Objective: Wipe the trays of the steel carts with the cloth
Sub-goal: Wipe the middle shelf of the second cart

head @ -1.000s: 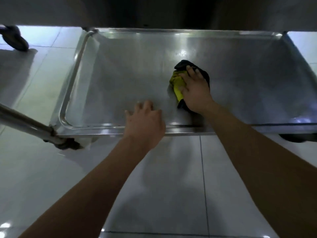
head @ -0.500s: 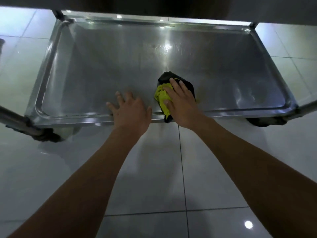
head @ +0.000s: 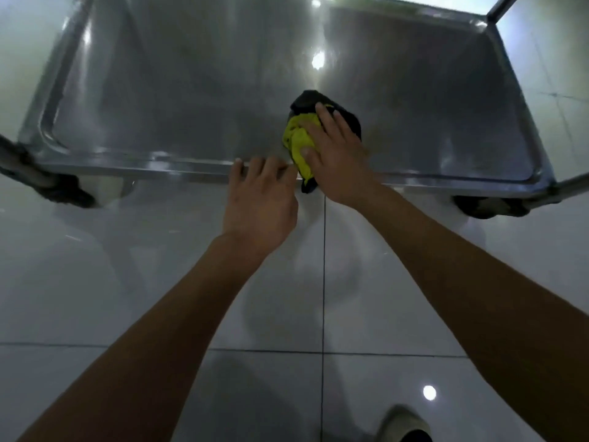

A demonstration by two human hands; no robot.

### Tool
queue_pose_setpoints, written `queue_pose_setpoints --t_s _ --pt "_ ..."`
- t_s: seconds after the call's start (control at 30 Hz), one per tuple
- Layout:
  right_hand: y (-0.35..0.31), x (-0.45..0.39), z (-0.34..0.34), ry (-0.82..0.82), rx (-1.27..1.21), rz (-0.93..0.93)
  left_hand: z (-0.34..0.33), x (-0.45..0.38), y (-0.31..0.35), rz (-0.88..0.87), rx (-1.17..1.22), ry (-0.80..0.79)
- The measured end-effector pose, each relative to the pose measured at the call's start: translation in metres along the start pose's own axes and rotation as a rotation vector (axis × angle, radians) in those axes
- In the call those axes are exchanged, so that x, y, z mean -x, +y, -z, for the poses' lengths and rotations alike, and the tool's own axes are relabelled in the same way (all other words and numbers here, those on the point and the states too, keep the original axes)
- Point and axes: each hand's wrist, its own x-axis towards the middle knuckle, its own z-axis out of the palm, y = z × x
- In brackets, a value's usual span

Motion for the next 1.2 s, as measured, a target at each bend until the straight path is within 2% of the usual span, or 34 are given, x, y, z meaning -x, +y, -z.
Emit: queue_pose_setpoints --t_s 0.13,0.3,0.5,0.63,0.97,1.2 --pt "0.000 0.003 -0.008 0.084 -0.079 -0.001 -0.001 0.005 -0.001 0.007 0.011 0.034" --pt "-0.008 0.017 0.004 0.009 -0.159 0.027 0.009 0.017 0.001 0.032 0.042 0.012" --pt "-0.007 0.035 -0.002 0.071 -0.083 0.071 0.006 0.033 0.006 0.008 -0.041 0.051" --pt "0.000 0.040 -0.008 0.087 -0.109 0.110 0.002 0.026 0.020 0.002 -0.005 0.065" --pt "0.049 0.045 0.002 0.151 -0.168 0.048 -0.002 -0.005 0.060 -0.040 0.091 0.099" --pt "0.113 0.059 0.024 0.122 -0.135 -0.049 -0.008 -0.033 0.103 -0.091 0.113 0.079"
